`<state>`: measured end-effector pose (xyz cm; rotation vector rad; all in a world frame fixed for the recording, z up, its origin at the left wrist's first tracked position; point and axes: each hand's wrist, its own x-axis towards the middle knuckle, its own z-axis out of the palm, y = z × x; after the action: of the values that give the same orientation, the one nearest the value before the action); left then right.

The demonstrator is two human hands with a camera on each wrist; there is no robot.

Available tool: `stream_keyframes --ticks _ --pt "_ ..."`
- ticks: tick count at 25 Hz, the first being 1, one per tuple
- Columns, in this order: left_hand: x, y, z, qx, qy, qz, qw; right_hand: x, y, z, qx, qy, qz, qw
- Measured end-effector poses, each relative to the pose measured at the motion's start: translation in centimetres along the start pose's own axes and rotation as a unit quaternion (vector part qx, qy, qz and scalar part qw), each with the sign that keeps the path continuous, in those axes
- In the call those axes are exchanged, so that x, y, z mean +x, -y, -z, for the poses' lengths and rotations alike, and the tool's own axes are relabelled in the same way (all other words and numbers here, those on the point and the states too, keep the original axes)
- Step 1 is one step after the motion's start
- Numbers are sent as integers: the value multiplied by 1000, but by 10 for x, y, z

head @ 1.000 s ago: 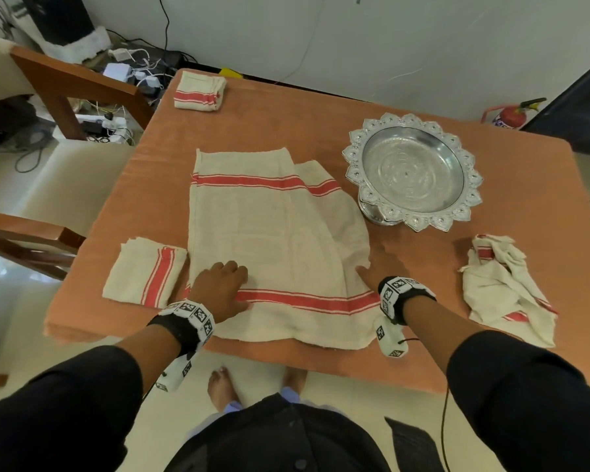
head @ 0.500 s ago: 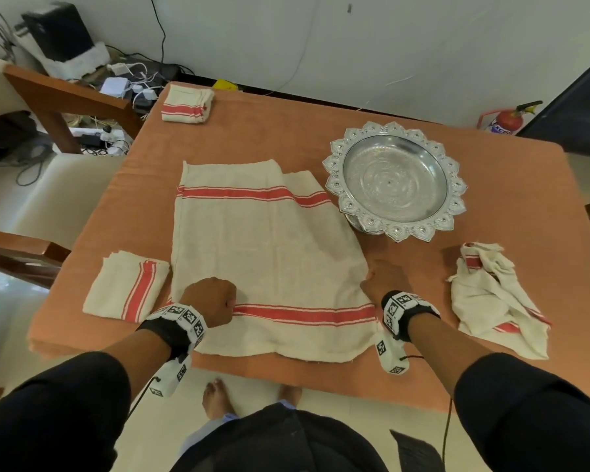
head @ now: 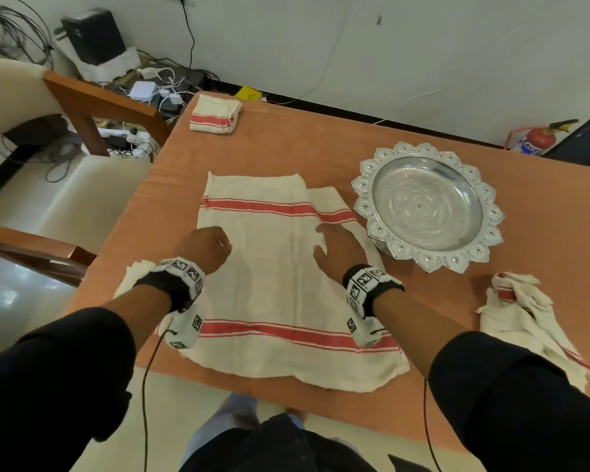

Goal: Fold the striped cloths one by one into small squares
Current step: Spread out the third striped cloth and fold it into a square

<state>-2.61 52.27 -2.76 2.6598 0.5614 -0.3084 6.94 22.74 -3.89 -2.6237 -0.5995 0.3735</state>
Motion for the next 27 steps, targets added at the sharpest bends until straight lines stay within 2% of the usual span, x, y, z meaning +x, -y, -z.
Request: stream_keyframes --ticks 3,6,9,12,15,18,21,24,27 --pt "41 22 21 -17 -17 24 999 44 18 4 -43 11 -22 999" --pt "70 19 36 -39 -26 -10 999 69 32 12 -42 1 -27 999" --pt "97 -17 43 -102 -6 -69 992 77 48 35 35 -80 7 996" --pt "117 -76 42 -211 56 -152 964 72 52 73 82 -176 2 981" --pt "120 -138 37 -277 104 -218 930 56 36 113 63 -261 -47 962" --pt "111 -182 31 -302 132 -246 911 32 0 138 47 -305 -114 944" --pt "99 -208 21 -287 143 -262 910 7 -49 150 10 -305 -192 933" --pt "86 -224 13 -274 142 -253 917 -19 -91 158 -54 -281 -302 909" --pt "76 -241 2 -274 101 -236 927 -39 -127 159 -23 -254 -394 883"
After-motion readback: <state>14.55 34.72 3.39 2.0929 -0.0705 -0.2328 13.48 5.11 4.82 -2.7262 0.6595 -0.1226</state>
